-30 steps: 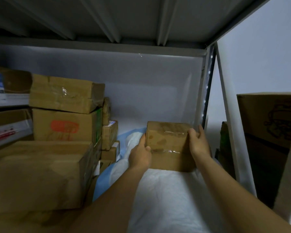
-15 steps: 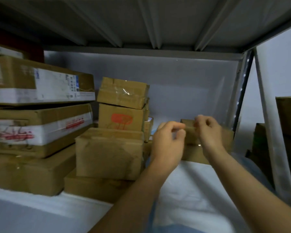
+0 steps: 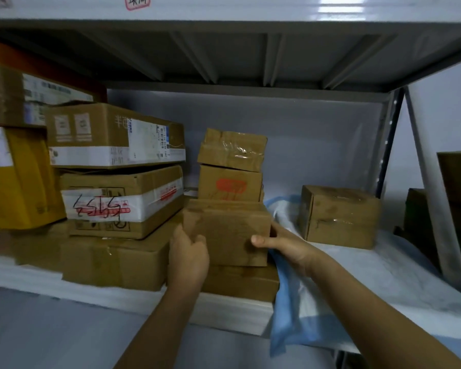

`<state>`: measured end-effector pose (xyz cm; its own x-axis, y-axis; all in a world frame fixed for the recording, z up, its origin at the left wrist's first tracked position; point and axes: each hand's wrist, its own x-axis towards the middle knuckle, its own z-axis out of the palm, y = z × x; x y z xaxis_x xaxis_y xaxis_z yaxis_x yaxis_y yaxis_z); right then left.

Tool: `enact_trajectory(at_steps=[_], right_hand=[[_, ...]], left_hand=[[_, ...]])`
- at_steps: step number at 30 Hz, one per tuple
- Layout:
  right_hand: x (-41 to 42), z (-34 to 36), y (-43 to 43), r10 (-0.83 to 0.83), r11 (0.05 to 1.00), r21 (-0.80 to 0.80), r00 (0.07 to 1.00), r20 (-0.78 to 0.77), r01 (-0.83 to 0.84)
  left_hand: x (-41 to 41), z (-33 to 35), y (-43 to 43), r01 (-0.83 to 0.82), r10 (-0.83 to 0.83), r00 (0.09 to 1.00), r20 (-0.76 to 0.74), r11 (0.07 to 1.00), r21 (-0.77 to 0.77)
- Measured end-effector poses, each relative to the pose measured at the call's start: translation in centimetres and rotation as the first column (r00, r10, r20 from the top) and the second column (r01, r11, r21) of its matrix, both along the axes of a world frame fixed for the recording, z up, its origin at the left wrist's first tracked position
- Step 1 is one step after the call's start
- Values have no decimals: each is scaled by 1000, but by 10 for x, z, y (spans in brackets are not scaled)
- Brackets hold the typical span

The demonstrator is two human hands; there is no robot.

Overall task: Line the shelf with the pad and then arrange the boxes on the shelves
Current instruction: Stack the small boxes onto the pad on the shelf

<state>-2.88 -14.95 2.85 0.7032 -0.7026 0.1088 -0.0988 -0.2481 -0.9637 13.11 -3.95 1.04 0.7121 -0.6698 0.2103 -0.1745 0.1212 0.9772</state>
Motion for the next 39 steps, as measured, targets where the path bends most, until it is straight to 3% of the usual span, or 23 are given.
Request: enact_trajectory(at_steps=[3, 10, 15, 18, 26, 32, 34, 35, 37, 39], right_hand=[[-2, -3, 4, -91, 996, 1, 990, 107, 91], [-17, 16, 21, -173, 982, -37, 959, 222, 186], [-45, 19, 16, -417, 907, 109, 825, 382, 408], [-79, 23, 6, -598, 801, 231, 726, 340, 552], [-163, 11, -31, -826, 551, 378, 549, 124, 744], [-172, 10, -45, -861, 496, 325, 503, 70, 805], [-173, 14, -44, -862, 493, 261, 507, 14, 830], [-177, 15, -44, -870, 476, 147, 489, -67, 867], [-185, 14, -47, -896, 423, -245, 361, -260, 873], [-189, 11, -49, -917, 384, -494, 257, -307, 780]], left_hand=[[3, 1, 9, -7, 7, 999, 43, 1000, 3], [-5, 19, 14, 94, -102, 993, -65, 989, -115], [-25, 24, 8, 217, -225, 973, -48, 967, -136], [-43, 23, 3, 211, -213, 977, -6, 969, -131], [-93, 16, -36, 383, -373, 917, 140, 923, -50], [-121, 13, -73, 521, -530, 830, 175, 848, 100], [-126, 12, -81, 530, -546, 818, 181, 838, 133], [-127, 12, -83, 529, -546, 818, 180, 837, 137], [-127, 10, -85, 527, -544, 819, 182, 839, 140], [-126, 7, -88, 514, -530, 827, 186, 848, 132]])
